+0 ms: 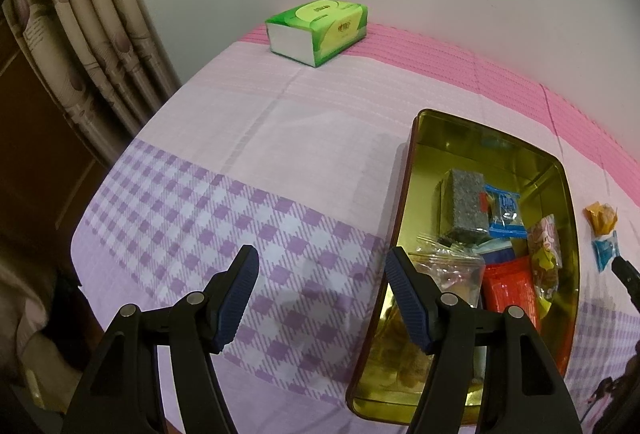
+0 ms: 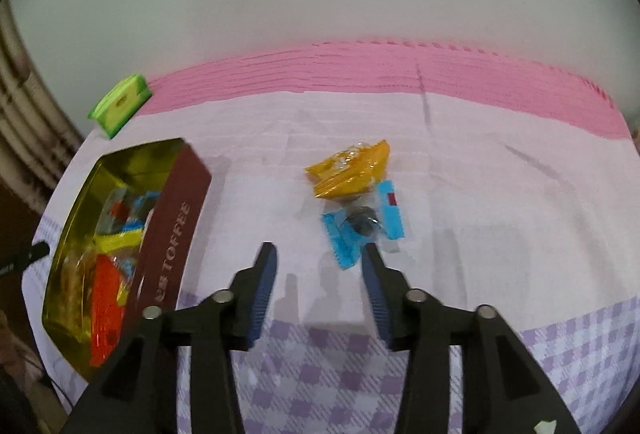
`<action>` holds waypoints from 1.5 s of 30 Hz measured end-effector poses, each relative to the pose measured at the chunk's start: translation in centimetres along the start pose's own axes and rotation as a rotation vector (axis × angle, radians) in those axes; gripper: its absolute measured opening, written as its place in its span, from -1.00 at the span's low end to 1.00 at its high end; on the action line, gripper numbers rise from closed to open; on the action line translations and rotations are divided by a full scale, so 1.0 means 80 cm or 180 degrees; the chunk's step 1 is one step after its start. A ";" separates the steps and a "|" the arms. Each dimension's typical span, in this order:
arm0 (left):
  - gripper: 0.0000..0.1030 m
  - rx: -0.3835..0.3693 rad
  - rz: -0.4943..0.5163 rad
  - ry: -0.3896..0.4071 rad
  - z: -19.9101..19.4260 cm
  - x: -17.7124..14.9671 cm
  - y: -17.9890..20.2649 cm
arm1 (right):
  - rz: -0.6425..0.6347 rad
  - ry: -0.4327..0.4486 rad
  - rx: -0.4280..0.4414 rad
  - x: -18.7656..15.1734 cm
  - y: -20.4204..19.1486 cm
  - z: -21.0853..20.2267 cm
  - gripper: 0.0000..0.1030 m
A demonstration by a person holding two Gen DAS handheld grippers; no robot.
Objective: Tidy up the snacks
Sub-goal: 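Move the right tool to the light-blue candy packet and grasp it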
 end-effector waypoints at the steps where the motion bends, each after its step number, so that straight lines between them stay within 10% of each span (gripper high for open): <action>1: 0.30 -0.0003 -0.0001 -0.0005 0.000 0.000 0.000 | 0.0022 -0.0017 0.0000 0.001 0.002 0.004 -0.12; 45: 0.37 0.0023 0.0006 -0.0051 0.010 -0.003 -0.002 | 0.0474 -0.0204 -0.0426 0.003 0.089 0.019 -0.02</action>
Point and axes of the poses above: each gripper's, at about its wrist camera, not at the fingertips, and z roughly the way its jaws point, y to its right, x to its top, the point moved 1 cm from there along z, roughly the way its jaws point, and after that the axes turned 13 degrees about -z, right-handed, at the moved point
